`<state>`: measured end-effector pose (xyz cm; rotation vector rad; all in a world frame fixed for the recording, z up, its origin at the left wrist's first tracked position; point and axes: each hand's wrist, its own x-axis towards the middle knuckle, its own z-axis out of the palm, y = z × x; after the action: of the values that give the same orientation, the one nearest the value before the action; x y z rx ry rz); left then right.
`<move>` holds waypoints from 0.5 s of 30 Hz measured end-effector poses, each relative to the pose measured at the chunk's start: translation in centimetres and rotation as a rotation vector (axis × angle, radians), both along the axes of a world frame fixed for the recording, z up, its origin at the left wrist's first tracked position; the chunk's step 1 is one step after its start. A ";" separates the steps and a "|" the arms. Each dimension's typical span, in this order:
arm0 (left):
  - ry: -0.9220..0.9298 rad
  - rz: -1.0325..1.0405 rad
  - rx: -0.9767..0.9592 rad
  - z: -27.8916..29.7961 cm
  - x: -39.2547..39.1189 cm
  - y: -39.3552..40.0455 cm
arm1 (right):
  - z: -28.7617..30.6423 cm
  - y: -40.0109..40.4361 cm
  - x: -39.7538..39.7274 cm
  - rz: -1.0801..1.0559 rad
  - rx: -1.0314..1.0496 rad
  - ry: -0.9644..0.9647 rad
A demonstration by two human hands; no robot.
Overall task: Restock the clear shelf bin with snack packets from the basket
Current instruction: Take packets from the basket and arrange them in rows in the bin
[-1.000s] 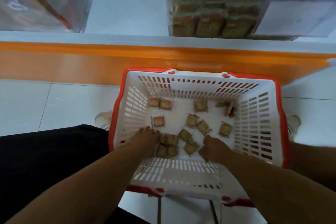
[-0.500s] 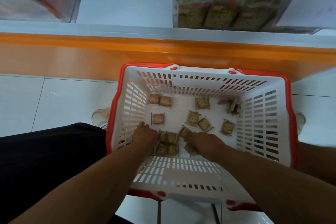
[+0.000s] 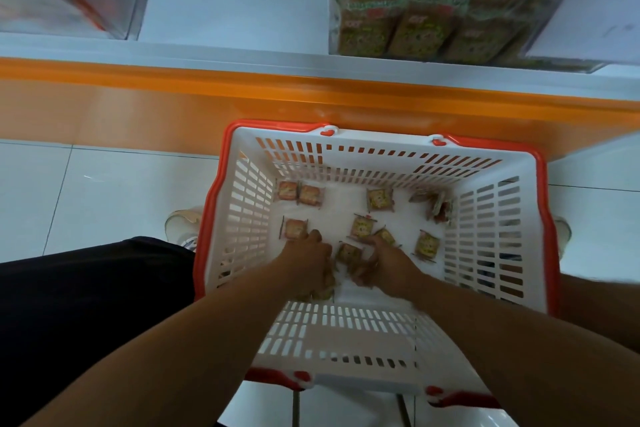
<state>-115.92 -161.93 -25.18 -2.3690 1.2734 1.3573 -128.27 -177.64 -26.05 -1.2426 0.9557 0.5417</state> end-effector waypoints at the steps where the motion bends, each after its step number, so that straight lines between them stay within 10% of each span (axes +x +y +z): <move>1: -0.001 0.011 0.008 -0.3 -0.5 0.3 | -0.2 -0.1 0.4 -0.141 0.119 0.033; 5: 0.013 0.079 0.040 -1.0 -1.0 0.8 | -0.4 1.0 1.5 -0.167 0.196 0.052; 11: 0.076 0.241 0.078 -1.8 -0.4 0.9 | -2.0 1.2 0.5 0.793 -0.546 -0.052; 15: 0.029 0.119 0.176 -2.9 -0.1 1.0 | -2.2 2.1 0.7 0.717 -0.467 -0.075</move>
<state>-116.05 -160.94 -28.04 -2.3442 0.9878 1.4760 -127.53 -175.57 -28.23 -2.0343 0.5618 0.8455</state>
